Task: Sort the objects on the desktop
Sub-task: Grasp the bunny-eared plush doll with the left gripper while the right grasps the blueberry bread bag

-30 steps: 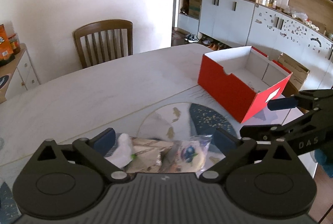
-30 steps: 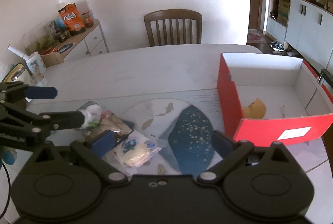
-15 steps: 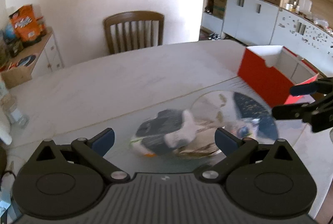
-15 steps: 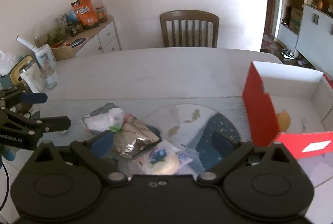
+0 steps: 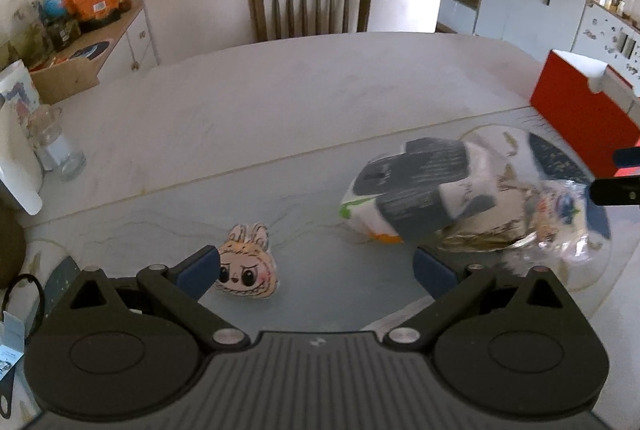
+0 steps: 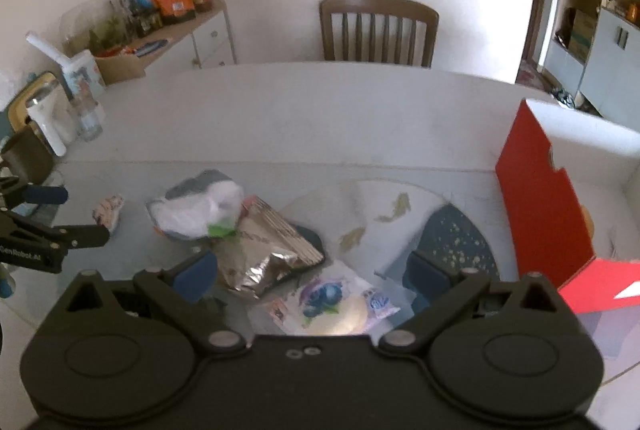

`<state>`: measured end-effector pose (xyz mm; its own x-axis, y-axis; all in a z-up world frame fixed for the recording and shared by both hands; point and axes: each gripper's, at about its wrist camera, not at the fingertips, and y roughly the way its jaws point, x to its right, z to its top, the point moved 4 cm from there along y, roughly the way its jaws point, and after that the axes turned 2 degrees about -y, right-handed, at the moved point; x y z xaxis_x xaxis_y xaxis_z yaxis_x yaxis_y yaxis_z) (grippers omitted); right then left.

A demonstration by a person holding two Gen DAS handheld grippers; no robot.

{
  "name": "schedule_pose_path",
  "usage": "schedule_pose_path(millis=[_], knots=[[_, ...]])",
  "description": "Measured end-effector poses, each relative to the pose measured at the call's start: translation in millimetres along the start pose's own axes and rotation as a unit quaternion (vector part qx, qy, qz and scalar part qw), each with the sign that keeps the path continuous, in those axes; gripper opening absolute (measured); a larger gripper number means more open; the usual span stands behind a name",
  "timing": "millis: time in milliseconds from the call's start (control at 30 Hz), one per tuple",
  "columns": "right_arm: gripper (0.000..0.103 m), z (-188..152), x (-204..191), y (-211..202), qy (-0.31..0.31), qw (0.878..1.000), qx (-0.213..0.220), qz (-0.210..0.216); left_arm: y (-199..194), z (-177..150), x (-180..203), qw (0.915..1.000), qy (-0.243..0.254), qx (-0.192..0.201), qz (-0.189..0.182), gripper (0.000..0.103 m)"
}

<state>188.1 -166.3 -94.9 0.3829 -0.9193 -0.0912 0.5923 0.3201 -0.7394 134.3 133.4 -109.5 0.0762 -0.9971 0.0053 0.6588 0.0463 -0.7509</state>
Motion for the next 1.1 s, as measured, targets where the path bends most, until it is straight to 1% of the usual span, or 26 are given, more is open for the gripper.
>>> schedule_pose_path(millis=[300, 467, 633, 733, 933, 1100], knots=[[0.101, -12.2, 13.6, 20.0, 0.030, 0.999, -0.022, -0.015, 24.3, -8.0, -24.9, 0.9997, 0.003, -0.004, 0.024, 0.103], [0.101, -16.0, 11.1, 30.7, 0.035, 0.999, -0.032, -0.018, 34.9, -13.6, -34.0, 0.9997, 0.007, -0.013, 0.022, 0.103], [0.101, -16.4, 9.2, 40.5, 0.044, 0.998, -0.038, -0.026, 41.7, -16.4, -41.8, 0.9994, 0.006, -0.017, 0.030, 0.103], [0.100, -15.8, 11.0, 47.4, 0.052, 0.997, -0.041, -0.040, 44.2, -17.4, -43.6, 0.9994, 0.006, -0.018, 0.030, 0.103], [0.098, -23.1, 20.0, 63.0, 0.078, 0.993, -0.065, -0.060, 48.6, -20.1, -46.2, 0.9992, 0.006, -0.024, 0.031, 0.103], [0.094, -34.1, 27.7, 69.4, 0.091, 0.990, -0.082, -0.062, 52.9, -22.6, -50.2, 0.9989, 0.005, -0.029, 0.036, 0.102]])
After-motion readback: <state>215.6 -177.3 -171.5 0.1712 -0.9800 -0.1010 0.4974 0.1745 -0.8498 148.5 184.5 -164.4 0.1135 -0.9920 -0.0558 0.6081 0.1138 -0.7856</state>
